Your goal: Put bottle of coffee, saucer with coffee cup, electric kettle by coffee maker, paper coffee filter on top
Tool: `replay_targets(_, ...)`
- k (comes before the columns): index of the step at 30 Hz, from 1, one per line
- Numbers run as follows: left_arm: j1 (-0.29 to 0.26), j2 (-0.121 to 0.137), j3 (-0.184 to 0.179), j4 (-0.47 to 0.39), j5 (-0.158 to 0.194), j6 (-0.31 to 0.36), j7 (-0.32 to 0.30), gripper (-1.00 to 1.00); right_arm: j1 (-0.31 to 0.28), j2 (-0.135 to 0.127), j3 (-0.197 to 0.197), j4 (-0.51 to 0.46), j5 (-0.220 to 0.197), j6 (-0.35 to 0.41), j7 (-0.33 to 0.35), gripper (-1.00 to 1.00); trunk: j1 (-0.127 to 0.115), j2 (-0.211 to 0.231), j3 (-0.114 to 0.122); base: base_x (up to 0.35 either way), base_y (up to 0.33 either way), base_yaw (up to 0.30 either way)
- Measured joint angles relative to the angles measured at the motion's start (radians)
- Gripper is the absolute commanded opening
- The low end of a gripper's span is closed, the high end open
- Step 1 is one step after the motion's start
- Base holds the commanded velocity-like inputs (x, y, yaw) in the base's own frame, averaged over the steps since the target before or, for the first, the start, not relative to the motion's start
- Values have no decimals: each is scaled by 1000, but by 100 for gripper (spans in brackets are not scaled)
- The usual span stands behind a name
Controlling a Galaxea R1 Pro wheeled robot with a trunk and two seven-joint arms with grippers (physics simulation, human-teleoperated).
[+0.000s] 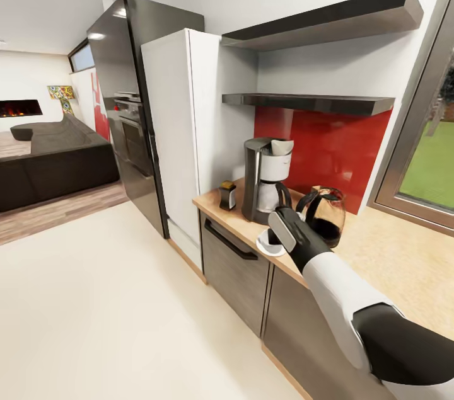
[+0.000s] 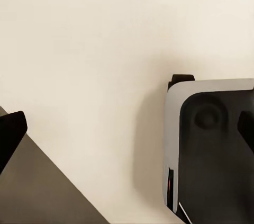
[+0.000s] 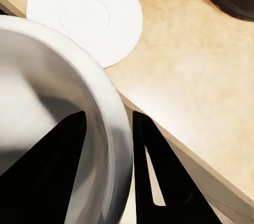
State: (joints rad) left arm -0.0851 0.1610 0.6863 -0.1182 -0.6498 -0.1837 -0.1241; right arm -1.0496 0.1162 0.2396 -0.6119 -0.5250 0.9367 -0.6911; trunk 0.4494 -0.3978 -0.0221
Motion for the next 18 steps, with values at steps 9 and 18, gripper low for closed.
replay_targets(9, 0, 0, 0, 0, 0, -1, 0, 100, 1, -1, -1, 1, 1, 0, -1, -100, 0, 0, 0, 126, -27, 0)
replay_targets(18, 0, 0, 0, 0, 2, -1, 0, 100, 2, -1, 0, 1, 0, 0, 0, -100, 0, 0, 0, 65, -13, 0)
